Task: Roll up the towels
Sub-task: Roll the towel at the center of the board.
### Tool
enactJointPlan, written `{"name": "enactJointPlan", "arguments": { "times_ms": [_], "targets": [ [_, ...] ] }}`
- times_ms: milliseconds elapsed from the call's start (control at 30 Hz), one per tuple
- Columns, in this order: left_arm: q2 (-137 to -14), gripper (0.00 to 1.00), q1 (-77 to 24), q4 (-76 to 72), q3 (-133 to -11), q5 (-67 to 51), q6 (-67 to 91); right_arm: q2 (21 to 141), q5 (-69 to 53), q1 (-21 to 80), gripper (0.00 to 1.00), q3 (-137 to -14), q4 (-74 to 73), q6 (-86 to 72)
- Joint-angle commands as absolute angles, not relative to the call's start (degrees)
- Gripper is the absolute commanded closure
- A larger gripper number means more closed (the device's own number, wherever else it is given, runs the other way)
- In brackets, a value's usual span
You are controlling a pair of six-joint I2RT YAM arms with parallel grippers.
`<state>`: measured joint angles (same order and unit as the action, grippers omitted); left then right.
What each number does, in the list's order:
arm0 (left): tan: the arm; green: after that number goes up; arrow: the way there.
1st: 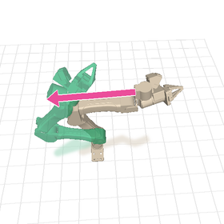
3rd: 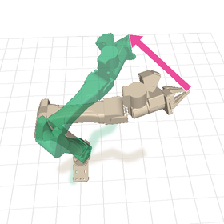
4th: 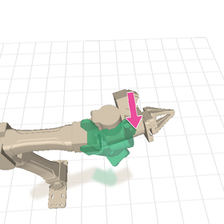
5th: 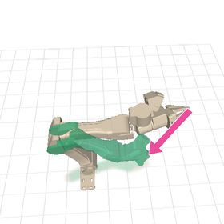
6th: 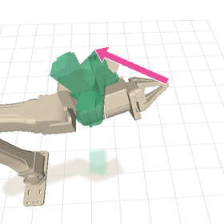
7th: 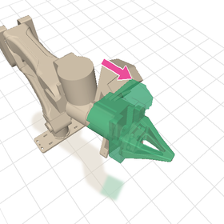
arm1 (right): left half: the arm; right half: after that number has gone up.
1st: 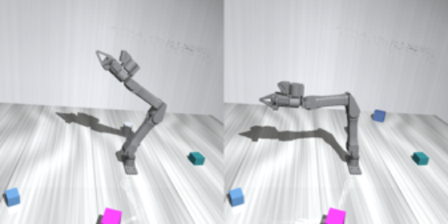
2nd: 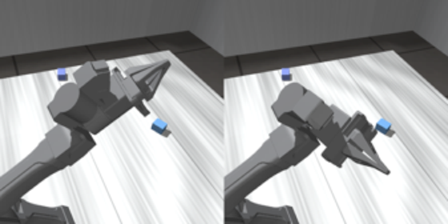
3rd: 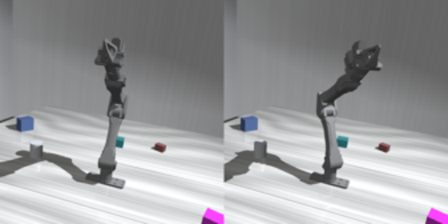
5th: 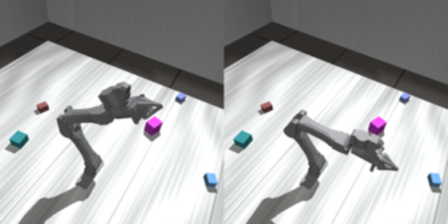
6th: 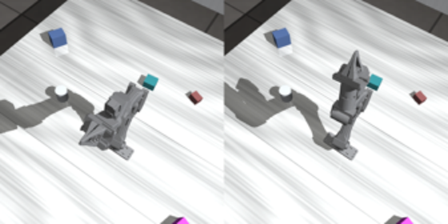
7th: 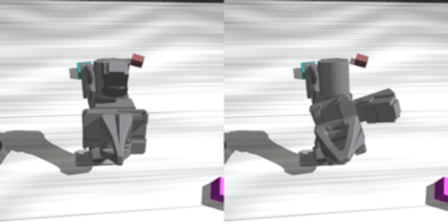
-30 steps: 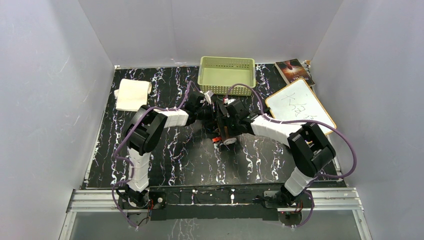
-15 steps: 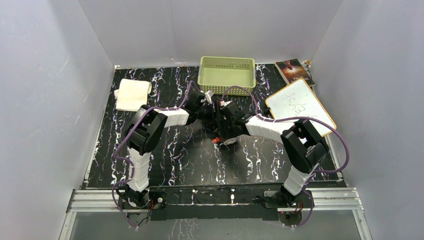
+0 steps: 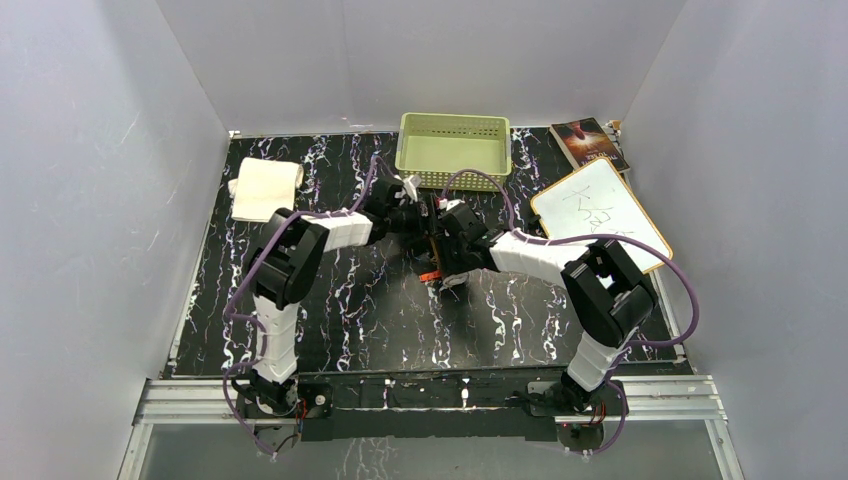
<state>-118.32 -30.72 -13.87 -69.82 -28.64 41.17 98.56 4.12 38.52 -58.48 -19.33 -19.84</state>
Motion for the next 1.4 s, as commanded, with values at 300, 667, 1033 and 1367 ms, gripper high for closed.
{"name": "enactJointPlan", "arguments": {
  "times_ms": [300,667,1033,1367],
  "targets": [
    [-104.2,0.16,-14.1,14.8,-73.9,-26.8,31.5,97.1,4.6,36.9,0.61,-63.6,-20.0,-22.1],
    [-94.9,0.13,-8.8,20.6,-71.4,-29.1,28.0,102.7,8.0,34.0,0.61,-81.4,-24.4,-17.7],
    [-91.8,0.13,-6.8,23.2,-69.2,-30.8,25.4,120.7,9.1,26.2,0.61,-114.3,-33.2,-11.2],
    [-92.4,0.13,-6.2,24.2,-68.4,-32.3,23.9,136.4,8.4,20.3,0.61,-140.7,-36.0,-9.0]
  ]
}}
